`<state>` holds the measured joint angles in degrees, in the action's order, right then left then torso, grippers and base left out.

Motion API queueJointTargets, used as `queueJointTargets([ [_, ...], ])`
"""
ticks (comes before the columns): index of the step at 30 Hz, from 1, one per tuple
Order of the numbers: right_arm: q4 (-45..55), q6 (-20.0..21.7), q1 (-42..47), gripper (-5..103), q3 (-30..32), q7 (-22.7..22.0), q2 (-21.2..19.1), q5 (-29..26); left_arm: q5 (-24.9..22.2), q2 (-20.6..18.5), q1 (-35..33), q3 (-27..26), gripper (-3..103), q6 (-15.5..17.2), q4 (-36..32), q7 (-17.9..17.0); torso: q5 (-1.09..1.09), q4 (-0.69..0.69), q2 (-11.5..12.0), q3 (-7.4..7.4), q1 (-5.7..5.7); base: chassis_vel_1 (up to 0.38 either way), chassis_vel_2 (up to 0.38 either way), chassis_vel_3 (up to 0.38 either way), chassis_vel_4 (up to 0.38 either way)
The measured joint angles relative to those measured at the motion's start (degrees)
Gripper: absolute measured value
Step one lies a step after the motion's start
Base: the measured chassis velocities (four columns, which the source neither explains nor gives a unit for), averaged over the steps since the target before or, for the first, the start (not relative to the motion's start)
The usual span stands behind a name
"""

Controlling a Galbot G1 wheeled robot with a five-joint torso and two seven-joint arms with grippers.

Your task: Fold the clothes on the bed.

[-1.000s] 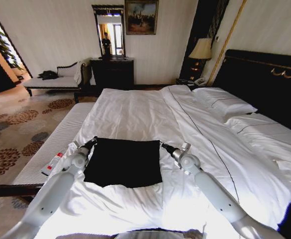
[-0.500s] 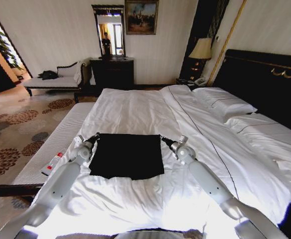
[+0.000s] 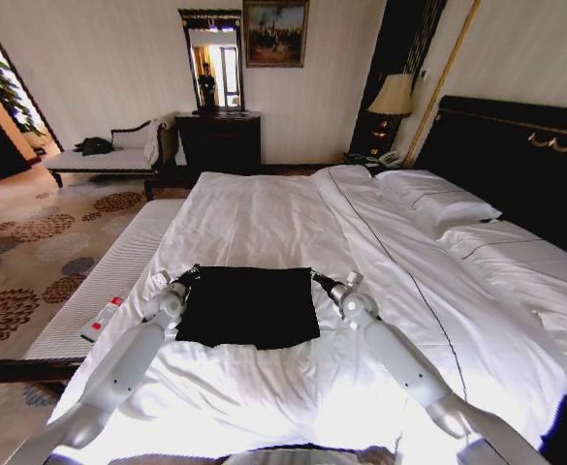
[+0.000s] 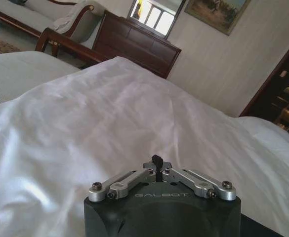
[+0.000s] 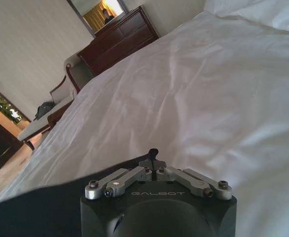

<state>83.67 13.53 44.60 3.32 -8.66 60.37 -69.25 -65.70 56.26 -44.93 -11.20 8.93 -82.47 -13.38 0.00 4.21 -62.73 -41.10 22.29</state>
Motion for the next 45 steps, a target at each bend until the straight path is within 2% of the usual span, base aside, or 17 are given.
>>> queueJointTargets([
  [13, 15.0, -0.6, 12.9, 0, 5.2, 0.1, -4.2, 2.7, 0.8, -1.3, -13.8, -7.7, 0, -1.4, -8.8, 2.9, 0.02, -0.01, 0.0, 0.01, 0.00, 0.000, 0.000, 0.000, 0.000],
  [25, 22.9, -0.8, 21.6, 0, 7.6, 0.3, -5.1, 6.5, 1.7, -4.2, -24.1, -12.7, 0, -2.8, -17.1, 4.2, 0.00, -0.01, 0.0, 0.00, -0.01, 0.000, 0.000, 0.000, 0.000],
  [34, 23.2, -1.4, 26.3, 0, 7.7, 1.0, -4.8, 9.5, 4.9, -3.9, -29.4, -13.3, 0, -4.2, -17.1, 5.7, 0.02, -0.01, 0.0, 0.00, 0.00, 0.000, 0.000, 0.000, 0.000],
  [41, 22.6, -2.1, 29.2, 0, 7.5, 1.7, -4.1, 11.5, 6.3, -3.5, -30.9, -13.0, 0, -4.6, -16.4, 6.2, 0.00, 0.00, 0.0, 0.00, 0.00, 0.000, 0.000, 0.000, 0.000],
  [45, 22.2, -2.4, 30.4, 0, 7.5, 2.0, -3.8, 12.3, 7.1, -4.5, -32.7, -13.3, 0, -5.2, -15.5, 7.1, 0.00, 0.00, 0.0, 0.00, 0.01, 0.000, 0.000, 0.000, 0.000],
])
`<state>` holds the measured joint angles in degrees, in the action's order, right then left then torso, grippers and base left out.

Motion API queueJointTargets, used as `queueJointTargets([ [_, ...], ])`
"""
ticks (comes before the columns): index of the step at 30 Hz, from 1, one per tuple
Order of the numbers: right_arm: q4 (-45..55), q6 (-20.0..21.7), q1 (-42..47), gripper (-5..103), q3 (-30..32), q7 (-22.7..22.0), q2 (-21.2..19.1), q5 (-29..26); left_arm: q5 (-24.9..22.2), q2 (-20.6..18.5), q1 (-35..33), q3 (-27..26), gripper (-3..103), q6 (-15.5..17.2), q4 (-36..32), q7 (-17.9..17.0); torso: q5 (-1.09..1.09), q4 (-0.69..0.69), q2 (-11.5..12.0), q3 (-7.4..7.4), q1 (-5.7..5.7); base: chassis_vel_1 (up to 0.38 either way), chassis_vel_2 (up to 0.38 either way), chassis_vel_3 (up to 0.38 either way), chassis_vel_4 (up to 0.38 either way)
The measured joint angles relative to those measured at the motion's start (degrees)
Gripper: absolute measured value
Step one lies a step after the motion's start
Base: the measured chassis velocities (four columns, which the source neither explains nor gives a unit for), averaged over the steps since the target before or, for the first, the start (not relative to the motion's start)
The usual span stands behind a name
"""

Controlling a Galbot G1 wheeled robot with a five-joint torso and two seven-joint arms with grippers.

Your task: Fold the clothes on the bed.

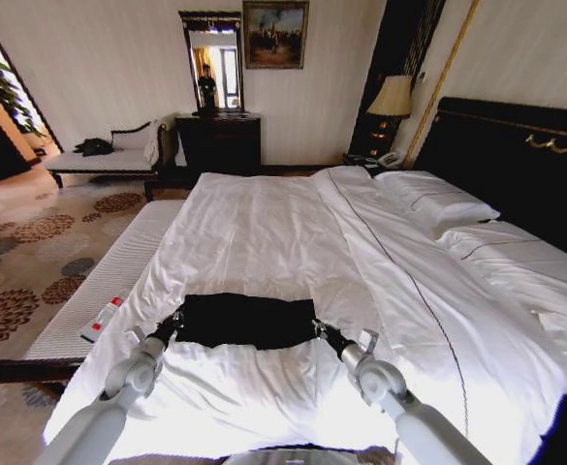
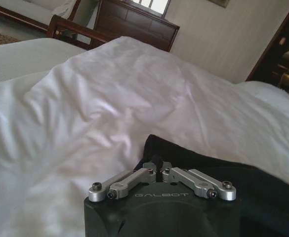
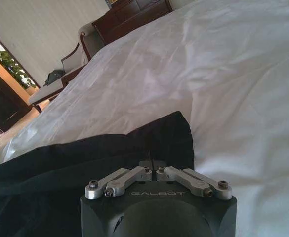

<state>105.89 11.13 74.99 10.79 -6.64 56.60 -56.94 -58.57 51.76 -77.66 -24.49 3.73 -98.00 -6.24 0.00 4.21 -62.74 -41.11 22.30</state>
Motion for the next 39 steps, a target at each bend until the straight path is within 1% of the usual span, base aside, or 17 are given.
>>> queueJointTargets([
  [6, 0.2, -0.2, 0.9, 0, 0.1, 0.1, 0.1, 0.3, 0.8, -0.8, -1.8, -0.4, 0, -0.7, -0.8, 0.4, 0.00, -0.01, 0.0, 0.00, 0.00, 0.000, 0.000, 0.000, 0.000],
  [17, 2.2, -0.7, 3.8, 0, 2.2, 0.4, -0.5, 0.7, 1.0, -1.9, -1.8, -0.6, 0, -1.2, -1.1, 0.5, 0.00, 0.00, 0.0, 0.00, 0.00, 0.000, 0.000, 0.000, 0.000],
  [26, 1.9, -1.1, 4.2, 0, 2.2, 0.7, -0.7, 1.4, 4.2, -2.1, -5.0, -1.0, 0, -1.6, -3.8, 0.4, -0.01, -0.01, 0.0, 0.00, 0.00, 0.000, 0.000, 0.000, 0.000],
  [33, 1.8, -1.2, 4.7, 0, 2.2, 0.9, -1.1, 1.7, 4.8, -2.5, -5.8, -1.3, 0, -2.1, -3.1, 0.8, 0.00, 0.00, 0.0, 0.00, 0.00, 0.000, 0.000, 0.000, 0.000],
  [39, 1.6, -1.5, 5.2, 0, 2.3, 1.0, -1.1, 2.4, 4.7, -1.8, -4.8, -1.1, 0, -2.2, -2.3, 0.3, -0.01, 0.00, 0.0, 0.00, 0.00, 0.000, 0.000, 0.000, 0.000],
])
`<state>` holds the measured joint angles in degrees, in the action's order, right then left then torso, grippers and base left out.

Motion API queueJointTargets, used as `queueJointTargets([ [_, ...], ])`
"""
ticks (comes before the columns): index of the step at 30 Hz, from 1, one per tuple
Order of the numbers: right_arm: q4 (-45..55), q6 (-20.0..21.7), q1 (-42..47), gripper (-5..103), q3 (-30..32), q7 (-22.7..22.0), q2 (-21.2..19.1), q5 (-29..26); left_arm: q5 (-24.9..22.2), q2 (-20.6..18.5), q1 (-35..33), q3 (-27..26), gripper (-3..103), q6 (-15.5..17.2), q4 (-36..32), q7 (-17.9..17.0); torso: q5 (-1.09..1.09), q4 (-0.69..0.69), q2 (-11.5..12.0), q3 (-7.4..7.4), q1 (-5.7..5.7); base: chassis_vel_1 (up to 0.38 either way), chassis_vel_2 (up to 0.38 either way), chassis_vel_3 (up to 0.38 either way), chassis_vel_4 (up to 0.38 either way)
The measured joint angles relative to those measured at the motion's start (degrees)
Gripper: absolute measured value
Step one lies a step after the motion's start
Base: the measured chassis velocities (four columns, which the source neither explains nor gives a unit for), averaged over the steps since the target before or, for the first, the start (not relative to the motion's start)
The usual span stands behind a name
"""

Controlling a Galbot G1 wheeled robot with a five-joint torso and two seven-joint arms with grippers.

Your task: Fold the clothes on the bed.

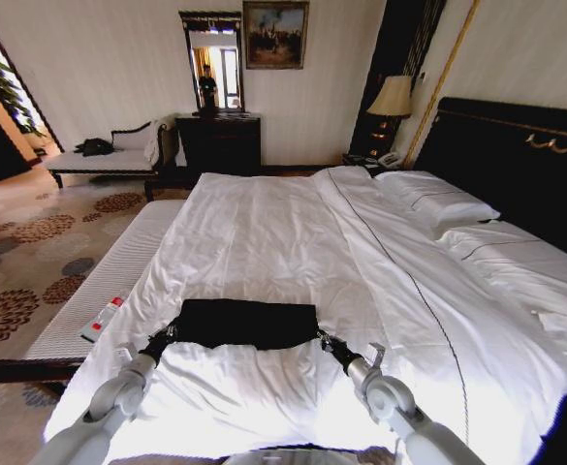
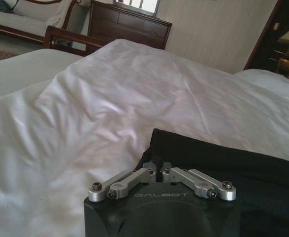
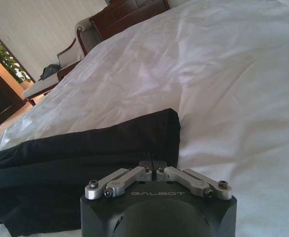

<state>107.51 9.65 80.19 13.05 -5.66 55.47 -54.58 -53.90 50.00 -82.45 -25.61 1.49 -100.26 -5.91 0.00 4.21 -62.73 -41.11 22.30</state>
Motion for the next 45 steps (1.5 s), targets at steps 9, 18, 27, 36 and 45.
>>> queueJointTargets([
  [9, 0.3, -0.1, 0.4, 0, 0.2, 0.0, -0.1, 0.4, 2.3, -0.3, -1.7, 0.0, 0, -0.1, -1.6, -0.2, 0.00, -0.01, 0.0, 0.00, 0.00, 0.000, 0.000, 0.000, 0.000],
  [18, 2.2, -0.2, 3.1, 27, 1.9, 0.1, -0.7, 1.4, 3.0, -1.2, -5.4, -3.2, 7, 0.2, -3.0, -0.5, 0.00, -0.01, 0.0, 0.00, -0.01, 0.000, 0.000, 0.000, 0.000],
  [27, 5.9, -0.7, 5.9, 54, 4.6, 0.0, -1.6, 1.6, 0.2, -1.6, -8.8, -9.3, 41, 0.3, -6.5, -0.6, 0.01, 0.00, 0.0, 0.00, -0.01, 0.000, 0.000, 0.000, 0.000],
  [36, 5.8, -0.3, 2.9, 86, 4.5, -1.3, -2.3, 0.7, 6.8, 0.2, -10.8, -12.3, 74, -2.6, -10.3, -1.6, 0.00, -0.01, 0.0, -0.01, 0.00, 0.000, 0.000, 0.000, 0.000],
  [45, 4.4, 3.0, 0.3, 100, 4.7, -2.4, -3.5, 1.1, 13.3, 5.2, -16.9, -17.7, 100, -6.4, -15.6, -1.1, -0.02, 0.00, 0.0, 0.00, 0.00, 0.000, 0.000, 0.000, 0.000],
])
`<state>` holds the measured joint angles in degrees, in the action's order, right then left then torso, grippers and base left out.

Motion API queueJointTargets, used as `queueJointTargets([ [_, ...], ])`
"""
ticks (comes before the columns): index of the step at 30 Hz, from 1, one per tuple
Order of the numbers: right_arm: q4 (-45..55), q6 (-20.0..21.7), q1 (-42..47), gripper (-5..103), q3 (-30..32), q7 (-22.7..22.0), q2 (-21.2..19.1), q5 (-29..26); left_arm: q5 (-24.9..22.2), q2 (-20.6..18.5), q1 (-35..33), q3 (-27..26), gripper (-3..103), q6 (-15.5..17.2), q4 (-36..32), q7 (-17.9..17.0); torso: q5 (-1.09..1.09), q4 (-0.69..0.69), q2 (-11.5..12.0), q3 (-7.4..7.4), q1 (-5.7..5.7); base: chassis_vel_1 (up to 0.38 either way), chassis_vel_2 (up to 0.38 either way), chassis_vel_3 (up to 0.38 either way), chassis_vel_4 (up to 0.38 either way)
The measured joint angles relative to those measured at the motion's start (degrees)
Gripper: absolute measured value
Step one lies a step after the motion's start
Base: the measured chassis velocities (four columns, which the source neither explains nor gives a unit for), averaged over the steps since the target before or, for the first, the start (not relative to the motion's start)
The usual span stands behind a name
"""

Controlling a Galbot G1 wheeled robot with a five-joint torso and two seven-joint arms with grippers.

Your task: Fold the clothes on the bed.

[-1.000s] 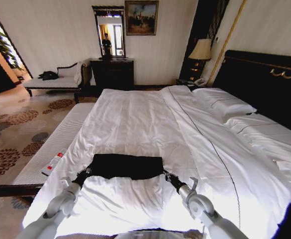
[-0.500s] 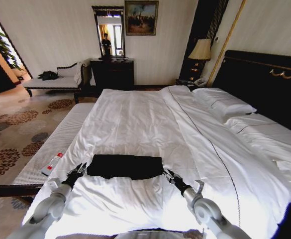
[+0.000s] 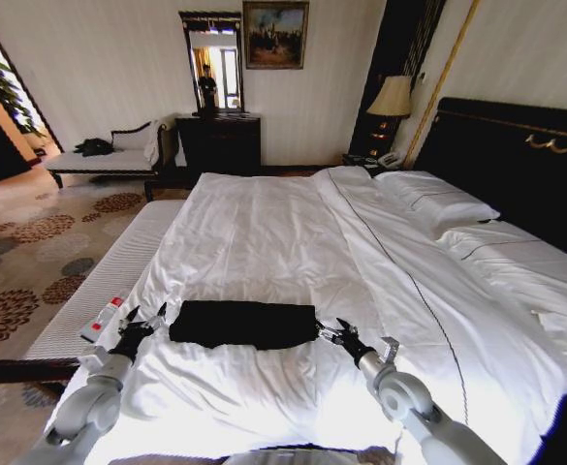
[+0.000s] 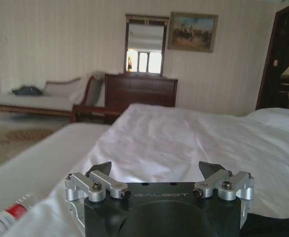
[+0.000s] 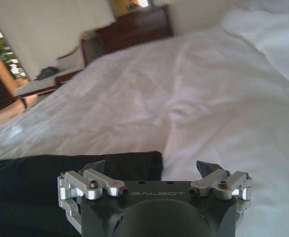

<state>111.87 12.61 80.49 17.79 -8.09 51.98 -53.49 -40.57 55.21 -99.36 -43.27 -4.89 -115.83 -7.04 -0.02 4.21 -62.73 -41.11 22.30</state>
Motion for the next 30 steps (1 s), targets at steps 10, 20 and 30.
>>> queueJointTargets([
  [10, -1.1, 19.4, -5.4, 100, 6.3, -7.3, 1.0, -27.3, 6.0, 6.9, -16.3, -7.0, 100, -8.8, -7.6, 3.4, 0.02, -0.02, 0.0, 0.00, 0.00, 0.000, 0.000, 0.000, 0.000],
  [20, -5.9, 21.3, -7.1, 100, 6.0, -2.2, 1.6, -25.4, 9.4, 10.6, -28.2, -7.6, 100, -15.3, -13.0, 5.5, 0.01, -0.01, 0.0, 0.00, 0.00, 0.000, 0.000, 0.000, 0.000],
  [30, -7.5, 20.9, -7.6, 100, 6.9, -0.7, 3.1, -24.2, 10.0, 10.6, -29.7, -7.5, 100, -15.7, -13.1, 5.6, 0.03, 0.00, 0.0, 0.01, 0.00, 0.000, 0.000, 0.000, 0.000],
])
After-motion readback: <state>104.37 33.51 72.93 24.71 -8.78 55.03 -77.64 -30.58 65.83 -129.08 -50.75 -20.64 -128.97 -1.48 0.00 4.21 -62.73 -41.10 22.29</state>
